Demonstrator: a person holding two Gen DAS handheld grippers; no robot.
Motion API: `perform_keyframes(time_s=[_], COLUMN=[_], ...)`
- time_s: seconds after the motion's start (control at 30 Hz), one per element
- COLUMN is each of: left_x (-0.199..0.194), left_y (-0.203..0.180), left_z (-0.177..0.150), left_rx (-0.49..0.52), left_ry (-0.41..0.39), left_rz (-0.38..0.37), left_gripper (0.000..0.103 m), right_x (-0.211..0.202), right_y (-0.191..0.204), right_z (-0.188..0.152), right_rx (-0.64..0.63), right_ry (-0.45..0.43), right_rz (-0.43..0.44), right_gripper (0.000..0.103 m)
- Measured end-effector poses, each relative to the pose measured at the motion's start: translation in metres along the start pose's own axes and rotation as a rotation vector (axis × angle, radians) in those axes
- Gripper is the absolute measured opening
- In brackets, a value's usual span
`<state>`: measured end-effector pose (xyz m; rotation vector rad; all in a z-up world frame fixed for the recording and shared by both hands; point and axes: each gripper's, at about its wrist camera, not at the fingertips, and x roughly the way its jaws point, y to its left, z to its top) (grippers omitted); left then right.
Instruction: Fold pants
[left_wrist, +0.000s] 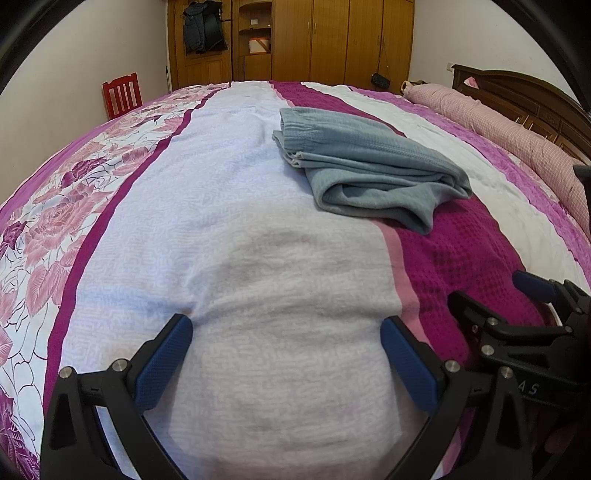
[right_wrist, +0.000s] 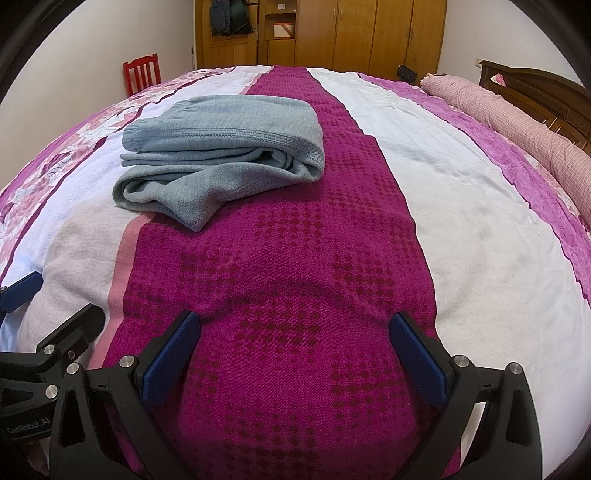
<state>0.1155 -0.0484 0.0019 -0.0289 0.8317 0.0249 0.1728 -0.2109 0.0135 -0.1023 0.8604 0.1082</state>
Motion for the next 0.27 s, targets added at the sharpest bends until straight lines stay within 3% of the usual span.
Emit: perform_keyframes(time_s=[0.27], left_x=[-0.0002], left_y=[-0.0002], left_z=[0.0000], left_rx=[0.002], left_ry=[-0.001], left_rz=[0.001], left_gripper=[0.103], right_x=[0.0000], right_y=[-0.0002], right_z=[-0.0002], right_rx=[0.000], right_ry=[0.000], right_rz=[0.000], right_gripper=[0.103])
